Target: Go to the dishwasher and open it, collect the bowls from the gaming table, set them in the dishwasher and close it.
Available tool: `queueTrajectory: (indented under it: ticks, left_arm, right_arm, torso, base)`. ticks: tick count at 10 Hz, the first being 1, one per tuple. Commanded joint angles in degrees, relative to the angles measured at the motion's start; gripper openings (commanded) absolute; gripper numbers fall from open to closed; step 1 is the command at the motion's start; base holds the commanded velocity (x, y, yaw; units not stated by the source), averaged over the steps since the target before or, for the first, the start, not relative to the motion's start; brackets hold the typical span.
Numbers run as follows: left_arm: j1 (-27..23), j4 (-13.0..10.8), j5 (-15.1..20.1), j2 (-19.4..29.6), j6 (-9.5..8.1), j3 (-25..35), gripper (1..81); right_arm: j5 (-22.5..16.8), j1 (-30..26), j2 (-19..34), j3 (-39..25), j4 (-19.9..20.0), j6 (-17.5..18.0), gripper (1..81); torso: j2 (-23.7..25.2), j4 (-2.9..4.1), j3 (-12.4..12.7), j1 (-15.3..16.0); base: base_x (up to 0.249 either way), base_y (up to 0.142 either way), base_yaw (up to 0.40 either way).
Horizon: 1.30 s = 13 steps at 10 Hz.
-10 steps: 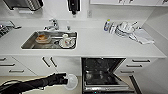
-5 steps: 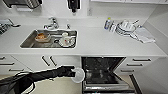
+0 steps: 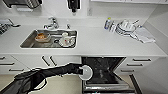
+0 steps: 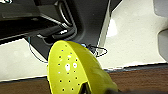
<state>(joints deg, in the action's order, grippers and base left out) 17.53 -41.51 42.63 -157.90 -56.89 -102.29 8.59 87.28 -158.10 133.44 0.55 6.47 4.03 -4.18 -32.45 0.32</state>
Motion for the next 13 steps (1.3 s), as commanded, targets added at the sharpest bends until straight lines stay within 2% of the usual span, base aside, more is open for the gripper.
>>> queueTrajectory:
  ticks: [1, 2, 4, 5, 7, 8, 9, 10, 11, 13]
  left_arm:
    - [-7.99, 0.55, 1.93, -4.09, 0.47, -1.86, 1.0]
    - [-8.25, 0.55, 1.93, -5.14, 0.56, -2.56, 1.0]
    - [-8.52, 0.55, 1.93, -7.17, 0.56, -2.65, 1.0]
    - [-8.78, 0.55, 2.01, -7.95, 0.56, -2.65, 1.0]
    - [-8.96, 0.55, 2.11, -8.75, 0.56, -2.65, 1.0]
    - [-9.04, 0.55, 2.1, -9.18, 0.56, -2.74, 1.0]
    - [-8.96, 0.55, 2.02, -9.36, 0.56, -2.83, 1.0]
    - [-8.52, 0.55, 2.02, -9.71, 0.56, -3.18, 1.0]
    - [-7.73, 0.2, 2.01, -9.98, 0.56, -3.97, 1.0]
    - [-6.5, -0.24, 1.14, -11.3, 0.64, -8.01, 1.0]
  right_arm:
    - [-4.55, 1.09, 1.18, -1.0, -0.46, 0.12, 1.0]
    - [-4.55, 1.1, 1.18, -1.09, -0.46, 0.12, 1.0]
    - [-4.55, 0.92, 1.18, -1.52, -0.55, 0.12, 1.0]
    - [-4.55, 0.92, 1.18, -1.61, -0.55, 0.12, 1.0]
    - [-4.55, 0.92, 1.18, -1.61, -0.55, 0.12, 1.0]
    - [-4.55, 0.92, 1.18, -1.61, -0.64, 0.12, 1.0]
    - [-4.55, 0.92, 1.18, -1.61, -0.64, 0.12, 1.0]
    - [-4.55, 0.92, 1.18, -1.7, -0.64, 0.12, 1.0]
    - [-4.55, 1.01, 1.1, -1.7, -0.64, 0.04, 1.0]
    - [-4.55, 1.01, 0.83, -1.7, -0.64, -0.32, 1.0]
  torso:
    - [0.0, 0.0, 0.0, 0.0]
    - [0.0, 0.0, 0.0, 0.0]
    - [0.0, -3.92, -0.02, 0.02]
    - [0.0, -5.16, -0.02, 0.02]
    - [0.0, -8.46, -0.02, 0.02]
    - [0.0, -5.2, -0.02, 0.02]
    - [0.0, -6.78, -0.02, 0.02]
    - [0.0, -7.96, -0.02, 0.02]
    - [0.0, -8.24, -0.02, 0.02]
    - [0.0, -8.2, -0.02, 0.02]
  base:
    - [0.0, 0.0, 0.0]
    - [0.0, 0.0, 0.0]
    - [0.0, 0.0, 0.0]
    - [0.0, 0.0, 0.0]
    - [0.0, 0.0, 0.0]
    - [0.0, 0.0, 0.0]
    - [0.0, 0.0, 0.0]
    - [0.0, 0.0, 0.0]
    - [0.0, 0.0, 0.0]
    - [0.0, 0.0, 0.0]
